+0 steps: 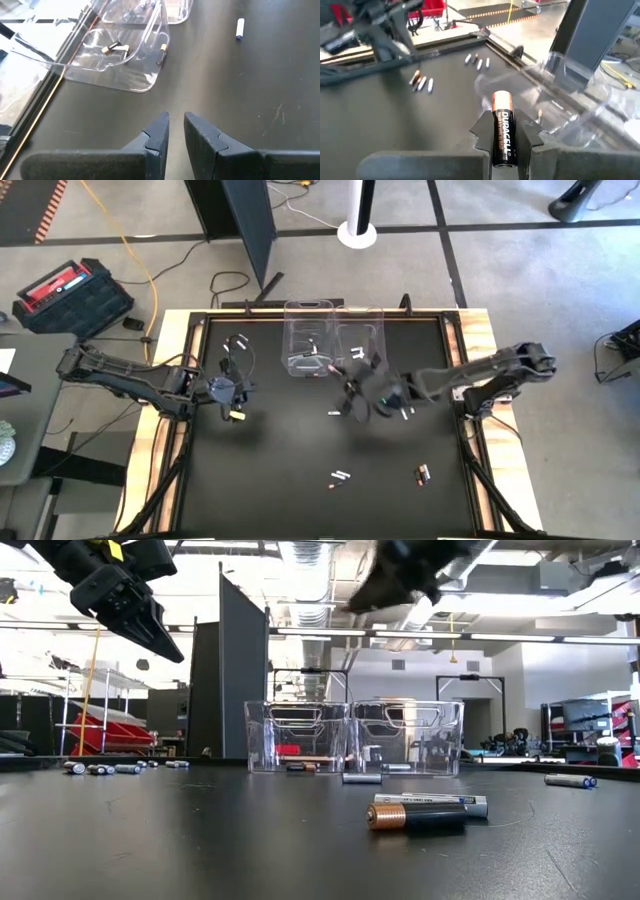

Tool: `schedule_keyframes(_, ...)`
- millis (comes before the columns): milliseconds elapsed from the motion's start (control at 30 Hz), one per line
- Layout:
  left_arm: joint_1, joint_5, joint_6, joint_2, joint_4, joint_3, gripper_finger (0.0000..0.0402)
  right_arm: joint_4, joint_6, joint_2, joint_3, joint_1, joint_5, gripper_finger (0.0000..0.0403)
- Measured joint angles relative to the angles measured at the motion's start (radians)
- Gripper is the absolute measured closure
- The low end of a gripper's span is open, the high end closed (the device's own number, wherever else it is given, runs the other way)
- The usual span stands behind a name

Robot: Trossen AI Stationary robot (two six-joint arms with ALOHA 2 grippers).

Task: Sort batteries
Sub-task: Put the black battery into the left transparent bin

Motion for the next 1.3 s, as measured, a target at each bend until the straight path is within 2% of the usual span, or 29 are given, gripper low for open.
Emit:
schedule_keyframes(167,0.000,-0.004,0.000,0.000,0.000,0.000,0.0347,-0.146,-0.086,0.113,0.219,-0.153,-0.174,0.0352)
schedule_keyframes(400,0.000,-0.007,0.001,0.000,0.000,0.000,0.0347,-0.355,-0.121,0.348,0.546,-0.317,-0.308,0.0352)
schedule_keyframes(567,0.000,-0.007,0.014,0.000,0.000,0.000,0.0347,-0.439,-0.122,0.518,0.691,-0.388,-0.390,0.0350)
schedule_keyframes(967,0.000,-0.006,0.011,0.000,0.000,0.000,0.0347,-0.505,-0.053,0.779,0.832,-0.474,-0.567,0.0349)
schedule_keyframes(1300,0.000,-0.006,0.011,0.000,0.000,0.000,0.0347,-0.555,-0.002,0.825,0.842,-0.499,-0.632,0.0348)
